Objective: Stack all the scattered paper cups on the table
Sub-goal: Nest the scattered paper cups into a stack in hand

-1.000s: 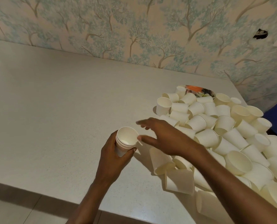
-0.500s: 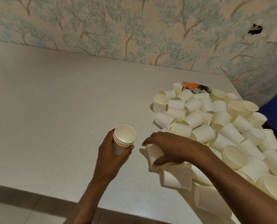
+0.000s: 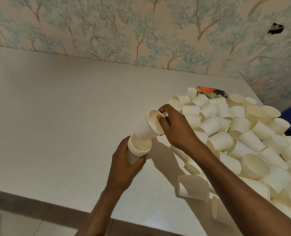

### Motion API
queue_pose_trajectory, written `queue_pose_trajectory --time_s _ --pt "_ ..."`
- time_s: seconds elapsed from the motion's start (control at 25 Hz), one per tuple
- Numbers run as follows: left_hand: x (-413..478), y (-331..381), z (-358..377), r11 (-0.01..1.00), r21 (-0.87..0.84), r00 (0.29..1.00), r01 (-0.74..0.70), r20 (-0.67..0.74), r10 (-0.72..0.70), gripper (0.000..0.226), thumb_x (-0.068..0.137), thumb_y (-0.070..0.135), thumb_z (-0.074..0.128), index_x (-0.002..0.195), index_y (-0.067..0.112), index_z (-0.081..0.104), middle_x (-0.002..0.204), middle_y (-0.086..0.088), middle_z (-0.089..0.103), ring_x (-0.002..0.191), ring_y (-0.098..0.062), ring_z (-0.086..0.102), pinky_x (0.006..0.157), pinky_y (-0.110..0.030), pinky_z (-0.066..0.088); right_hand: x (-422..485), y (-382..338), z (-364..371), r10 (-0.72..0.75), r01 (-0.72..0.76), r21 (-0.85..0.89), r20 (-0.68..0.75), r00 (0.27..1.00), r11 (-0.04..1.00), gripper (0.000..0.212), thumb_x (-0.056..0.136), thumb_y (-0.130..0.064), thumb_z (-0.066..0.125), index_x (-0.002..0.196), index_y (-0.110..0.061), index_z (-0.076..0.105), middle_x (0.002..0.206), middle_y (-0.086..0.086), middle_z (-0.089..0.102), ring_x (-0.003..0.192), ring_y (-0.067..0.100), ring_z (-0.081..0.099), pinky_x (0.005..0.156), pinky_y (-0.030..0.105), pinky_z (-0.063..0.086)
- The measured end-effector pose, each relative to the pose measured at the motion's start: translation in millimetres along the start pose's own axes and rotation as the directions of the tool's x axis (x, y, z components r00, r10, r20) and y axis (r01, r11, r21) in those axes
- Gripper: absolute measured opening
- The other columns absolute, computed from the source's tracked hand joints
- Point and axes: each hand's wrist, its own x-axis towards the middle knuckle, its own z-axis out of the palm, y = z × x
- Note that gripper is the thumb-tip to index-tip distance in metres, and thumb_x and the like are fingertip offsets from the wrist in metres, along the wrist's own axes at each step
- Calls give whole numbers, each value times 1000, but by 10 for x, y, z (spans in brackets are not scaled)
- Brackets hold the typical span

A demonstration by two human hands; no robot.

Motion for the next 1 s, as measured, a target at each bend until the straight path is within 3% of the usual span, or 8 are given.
queue_pose_trajectory --time_s 0.08,0.28,0.4,0.48,0.6,0.76,0.88,1.0 --pt "-7 17 3 1000 1 1000 8 7 -8 62 76 32 85 128 42 53 123 25 63 113 1 62 85 -9 50 32 -17 86 35 -33 -36 61 998 999 18 103 -22 51 115 -17 63 99 5 71 85 20 67 69 26 49" --pt "-29 55 9 999 -39 998 -9 63 12 67 77 36 84 134 42 51 128 19 62 118 -7 61 89 -12 50 -55 -84 268 55 -33 -184 118 991 982 21 98 -22 60 113 -20 75 112 3 67 98 20 63 82 31 49" --pt "-64 22 2 999 -43 995 -6 98 10 69 76 41 83 136 43 50 130 18 62 119 -7 61 94 -19 52 -248 -154 321 52 -7 -261 166 985 965 35 105 -27 47 136 -19 62 131 5 55 117 21 56 98 34 47" --pt "-76 20 -3 1000 -29 992 1 123 2 69 76 45 82 136 44 49 130 20 61 119 -4 60 92 -16 52 -508 -122 179 25 0 -259 92 995 966 42 106 -33 42 146 -20 51 141 2 51 128 18 50 105 35 44" --pt "-79 43 -16 1000 -26 987 -2 159 6 70 75 44 84 137 40 49 130 19 61 119 -1 58 89 -9 49 -1122 0 -226 -19 12 -320 -19 1000 948 45 98 -44 55 140 -29 54 137 -9 57 125 11 52 101 30 46" --pt "-155 114 5 999 -52 977 3 213 8 68 75 45 83 134 38 51 127 17 62 119 -3 59 86 -7 48 -1664 218 -526 32 62 -630 136 990 774 69 71 -50 82 133 -35 57 131 -14 62 121 13 58 102 34 45" --pt "-233 212 10 999 -54 969 6 249 8 65 74 49 80 132 46 50 126 23 61 118 3 58 84 -3 46 -1719 339 -436 87 129 -726 252 964 675 78 55 -41 94 125 -27 64 124 -7 68 118 19 64 103 46 45" --pt "-291 278 37 999 -49 958 12 285 3 64 75 47 81 131 46 50 126 24 61 117 5 58 83 -3 47 -1709 459 -294 49 190 -735 291 956 651 69 62 -25 90 124 -25 60 122 -5 67 119 20 60 109 46 35"
